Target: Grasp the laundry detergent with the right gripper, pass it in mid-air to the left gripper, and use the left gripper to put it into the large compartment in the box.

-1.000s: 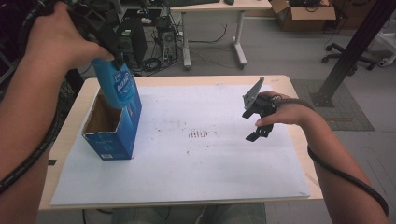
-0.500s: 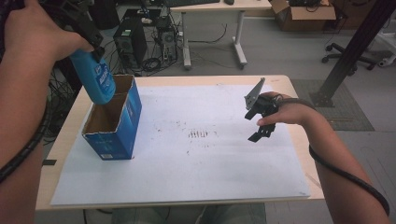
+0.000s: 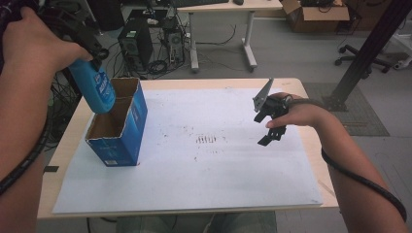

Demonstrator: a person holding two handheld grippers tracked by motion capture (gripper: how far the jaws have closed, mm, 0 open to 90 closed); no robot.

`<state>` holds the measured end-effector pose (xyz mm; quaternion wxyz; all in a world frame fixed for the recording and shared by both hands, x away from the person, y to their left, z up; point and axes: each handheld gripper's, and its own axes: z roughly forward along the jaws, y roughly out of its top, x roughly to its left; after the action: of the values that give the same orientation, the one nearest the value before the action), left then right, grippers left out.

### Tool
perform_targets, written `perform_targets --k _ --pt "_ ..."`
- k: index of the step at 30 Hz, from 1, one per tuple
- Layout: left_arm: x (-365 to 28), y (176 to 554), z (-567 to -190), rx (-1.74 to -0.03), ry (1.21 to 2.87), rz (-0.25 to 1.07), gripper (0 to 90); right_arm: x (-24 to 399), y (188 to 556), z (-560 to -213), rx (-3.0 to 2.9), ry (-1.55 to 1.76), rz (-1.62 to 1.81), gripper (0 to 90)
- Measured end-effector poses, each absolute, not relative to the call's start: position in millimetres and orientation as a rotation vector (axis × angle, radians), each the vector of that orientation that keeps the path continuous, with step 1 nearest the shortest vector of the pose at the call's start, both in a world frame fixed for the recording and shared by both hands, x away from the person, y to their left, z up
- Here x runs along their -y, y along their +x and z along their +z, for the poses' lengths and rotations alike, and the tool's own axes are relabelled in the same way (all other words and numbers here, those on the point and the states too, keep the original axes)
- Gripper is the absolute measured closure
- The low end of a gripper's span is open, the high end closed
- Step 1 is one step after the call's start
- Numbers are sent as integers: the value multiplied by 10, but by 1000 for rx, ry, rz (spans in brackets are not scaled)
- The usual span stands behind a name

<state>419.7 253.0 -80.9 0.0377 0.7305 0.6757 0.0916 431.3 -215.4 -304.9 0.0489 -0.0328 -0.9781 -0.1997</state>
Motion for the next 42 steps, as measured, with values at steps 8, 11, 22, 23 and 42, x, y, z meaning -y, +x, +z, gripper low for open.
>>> perform_targets --k 8,11,22,23,42 --pt "-2554 4203 -980 -2078 2241 252 378 2165 4308 -3045 2980 -100 -614 30" --pt "-2551 4209 -1056 -2075 2248 241 377 2166 4303 -3051 2978 -101 -616 30" --pt "-2503 4211 -1289 -2071 2274 239 378 2166 4307 -3051 2975 -97 -613 29" --pt "-2505 4212 -1311 -2072 2274 237 378 2166 4307 -3049 2975 -96 -614 30" --pt "-2524 4219 -1828 -2090 2289 238 378 2151 4286 -3050 2974 -93 -624 30"
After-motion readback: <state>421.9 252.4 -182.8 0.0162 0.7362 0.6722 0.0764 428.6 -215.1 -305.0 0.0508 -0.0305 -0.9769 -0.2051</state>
